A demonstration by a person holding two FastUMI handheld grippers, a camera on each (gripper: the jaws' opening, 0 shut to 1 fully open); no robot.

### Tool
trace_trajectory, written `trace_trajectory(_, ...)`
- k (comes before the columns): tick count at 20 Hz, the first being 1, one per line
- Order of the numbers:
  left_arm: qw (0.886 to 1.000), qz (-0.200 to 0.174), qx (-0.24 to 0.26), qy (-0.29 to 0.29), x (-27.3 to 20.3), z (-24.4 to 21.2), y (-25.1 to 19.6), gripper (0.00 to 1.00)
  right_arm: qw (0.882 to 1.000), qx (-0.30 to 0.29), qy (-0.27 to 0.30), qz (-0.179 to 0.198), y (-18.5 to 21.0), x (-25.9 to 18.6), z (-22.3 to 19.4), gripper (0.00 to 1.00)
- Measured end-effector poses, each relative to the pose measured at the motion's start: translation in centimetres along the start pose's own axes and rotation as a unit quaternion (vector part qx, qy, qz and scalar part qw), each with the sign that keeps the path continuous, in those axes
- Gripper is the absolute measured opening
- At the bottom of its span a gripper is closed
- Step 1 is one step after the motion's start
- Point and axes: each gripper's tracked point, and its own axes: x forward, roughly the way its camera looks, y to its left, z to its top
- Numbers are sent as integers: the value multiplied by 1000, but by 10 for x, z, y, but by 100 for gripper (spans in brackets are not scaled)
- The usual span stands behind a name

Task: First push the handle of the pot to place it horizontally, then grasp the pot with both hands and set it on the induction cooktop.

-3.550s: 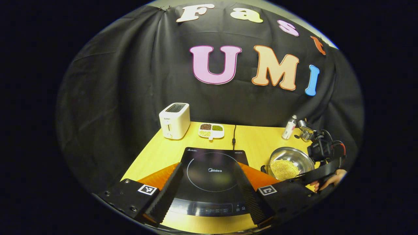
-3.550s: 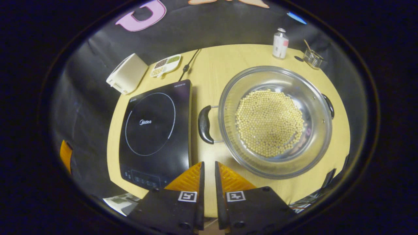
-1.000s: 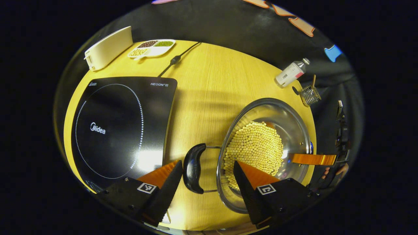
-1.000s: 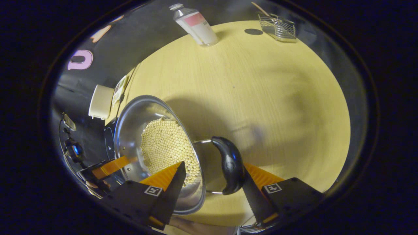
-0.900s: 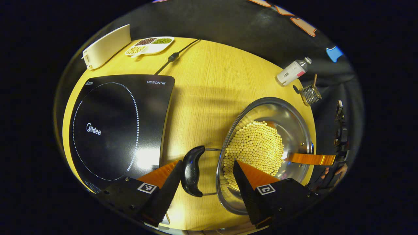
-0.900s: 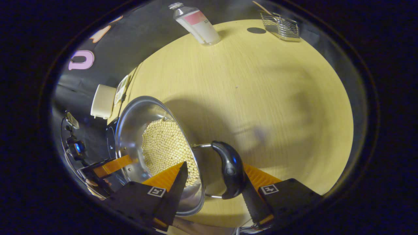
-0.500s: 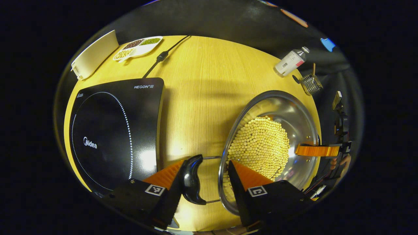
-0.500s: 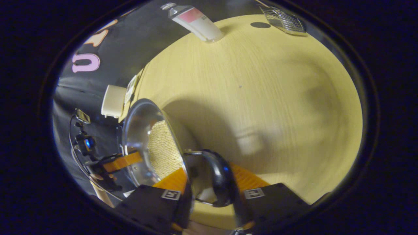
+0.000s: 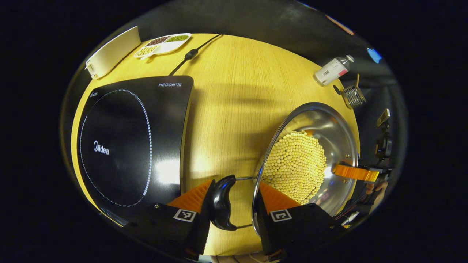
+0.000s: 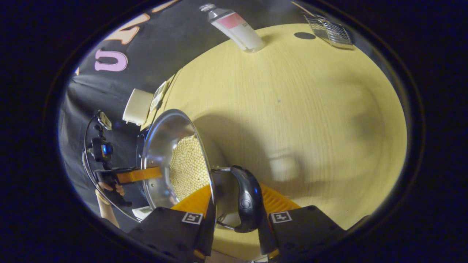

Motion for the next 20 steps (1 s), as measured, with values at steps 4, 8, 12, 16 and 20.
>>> trace_trajectory(4, 1000, -3, 4, 5, -16, -13, -8, 61, 1000, -2, 3, -3, -1, 4, -1, 52)
trace_trajectory(8, 1000, -4, 17, 9, -34, -24, -12, 59, 1000, 12, 9, -5, -2, 8, -6, 47)
trace_trajectory(12, 1000, -9, 26, 15, -56, -40, -9, 59, 1000, 22, 5, -8, -2, 10, -6, 47)
trace_trajectory(16, 999, -14, 34, 16, -78, -49, 3, 59, 1000, 17, -5, -8, -2, 9, -5, 47)
trace_trajectory(20, 999, -15, 41, 10, -101, -50, 25, 61, 1000, 14, -13, -5, -1, 7, -6, 47)
